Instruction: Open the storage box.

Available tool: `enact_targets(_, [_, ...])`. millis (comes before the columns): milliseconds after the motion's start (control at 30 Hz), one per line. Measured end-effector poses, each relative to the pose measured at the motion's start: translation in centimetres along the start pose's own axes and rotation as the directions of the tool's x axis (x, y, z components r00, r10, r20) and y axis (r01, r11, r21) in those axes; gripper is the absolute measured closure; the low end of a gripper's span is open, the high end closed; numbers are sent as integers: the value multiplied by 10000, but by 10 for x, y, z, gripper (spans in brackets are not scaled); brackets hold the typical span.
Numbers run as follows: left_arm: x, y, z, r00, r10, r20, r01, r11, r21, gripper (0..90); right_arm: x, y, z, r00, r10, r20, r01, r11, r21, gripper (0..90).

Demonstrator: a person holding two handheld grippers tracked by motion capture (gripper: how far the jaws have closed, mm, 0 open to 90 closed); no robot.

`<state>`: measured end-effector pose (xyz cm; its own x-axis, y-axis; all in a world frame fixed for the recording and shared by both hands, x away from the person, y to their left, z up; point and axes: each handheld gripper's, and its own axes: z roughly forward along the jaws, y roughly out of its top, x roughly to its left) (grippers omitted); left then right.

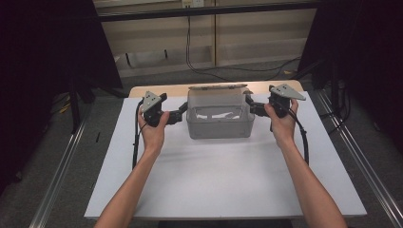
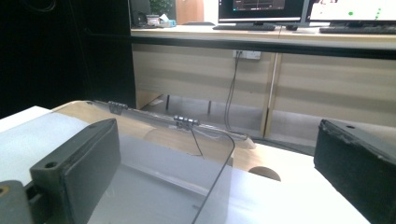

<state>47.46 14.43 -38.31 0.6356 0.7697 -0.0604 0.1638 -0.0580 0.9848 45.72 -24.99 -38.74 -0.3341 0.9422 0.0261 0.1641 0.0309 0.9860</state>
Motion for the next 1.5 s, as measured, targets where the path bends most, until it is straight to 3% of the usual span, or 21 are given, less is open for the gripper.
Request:
enact_targets(133, [-2,0,-13,9999,127,-81,-128,9998,-153,50,3,1,-11,10000,3,40,-3,9999,-133,0])
enact_targets(300, [-4,-4,-25,9997,-134,-216,127,9994,-317,49,8,2,-24,9999,-121,-22,121,9998,-137,0])
enact_targets(467, [-9,-8,-38,9992,-131,-370,114,9989,-456,41,15,3,-36,9996,-268,-37,266,9991,-329,1])
enact_targets(667, [-13,-14,-51,9990,-97,-440,80,9992,-387,41,20,-1,-48,9991,-432,-49,430,9986,-318,2])
enact_targets(867, [-12,-22,-65,9973,-383,-627,355,9984,-446,39,20,-6,-60,9994,-350,-22,349,9988,-357,2])
enact_targets(1167, [-16,-32,-84,9964,-147,-837,118,9993,-353,31,24,-17,-79,9989,-472,75,475,9983,-342,0])
enact_targets(1267, [-17,-36,-91,9962,-430,-760,400,9984,-406,31,25,-19,-88,9988,-477,148,485,9974,-537,9])
enact_targets(1367, [-19,-42,-96,9965,-189,-810,169,9995,-253,31,26,-23,-97,9987,-498,140,506,9966,-651,8])
enact_targets(1500, [-21,-48,-103,9961,-102,-871,85,9998,-201,31,25,-31,-107,9985,-538,137,542,9979,-355,8])
